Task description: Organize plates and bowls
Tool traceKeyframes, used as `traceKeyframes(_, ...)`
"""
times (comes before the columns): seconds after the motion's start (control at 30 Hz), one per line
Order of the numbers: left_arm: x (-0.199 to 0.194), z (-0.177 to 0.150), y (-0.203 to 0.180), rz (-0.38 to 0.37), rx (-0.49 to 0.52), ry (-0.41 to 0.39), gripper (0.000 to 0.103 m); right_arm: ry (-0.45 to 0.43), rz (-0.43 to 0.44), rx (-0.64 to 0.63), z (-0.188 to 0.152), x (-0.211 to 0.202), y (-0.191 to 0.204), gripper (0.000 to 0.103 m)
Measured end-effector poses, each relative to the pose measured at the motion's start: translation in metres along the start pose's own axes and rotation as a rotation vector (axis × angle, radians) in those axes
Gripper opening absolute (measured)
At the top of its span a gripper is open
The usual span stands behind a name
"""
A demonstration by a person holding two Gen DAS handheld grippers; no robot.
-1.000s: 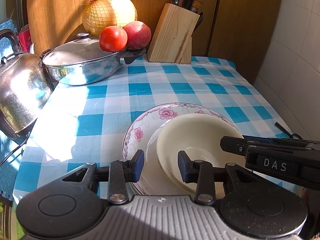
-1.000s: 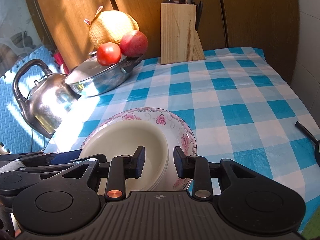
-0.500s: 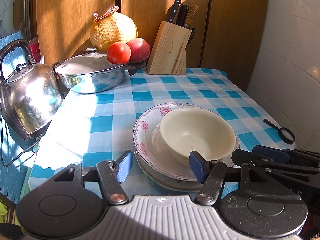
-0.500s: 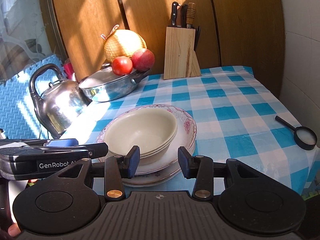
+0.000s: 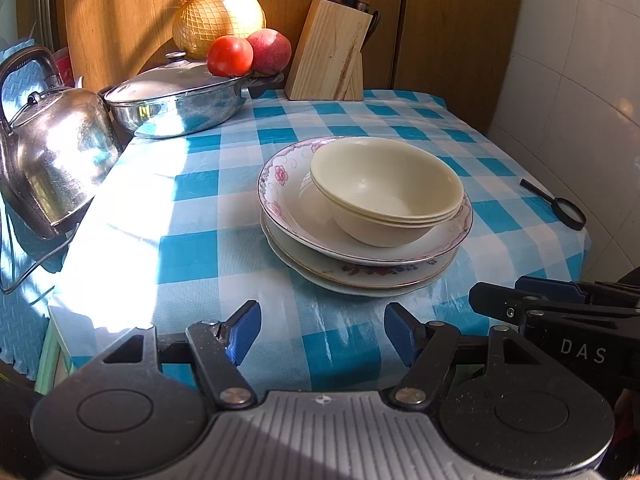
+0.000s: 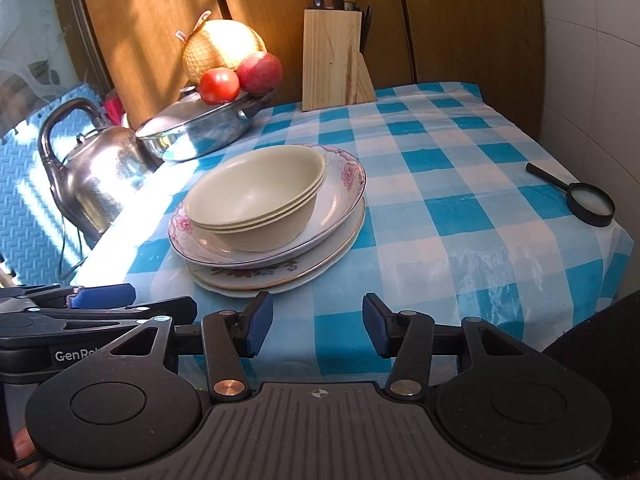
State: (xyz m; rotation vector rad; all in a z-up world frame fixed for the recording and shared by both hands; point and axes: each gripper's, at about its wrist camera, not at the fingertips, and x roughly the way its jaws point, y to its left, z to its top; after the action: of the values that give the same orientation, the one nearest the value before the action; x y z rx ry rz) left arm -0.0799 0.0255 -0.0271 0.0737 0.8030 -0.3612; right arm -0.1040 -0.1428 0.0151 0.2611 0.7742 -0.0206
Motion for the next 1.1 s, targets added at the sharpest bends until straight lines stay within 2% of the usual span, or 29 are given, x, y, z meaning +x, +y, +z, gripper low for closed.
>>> traceKeyframes(0.4,0.013,-0.006,-0.005,0.0,0.012,0.064,0.062,0.047,0.013,0.019,-0.006,0.009,-0.001,0.06)
traceKeyframes(1.1,0.017,-0.007,0.001,-0.009,-0.019,0.084,0.063,0.063,0.019,0.029,-0.008,0.012,-0.001,0.06)
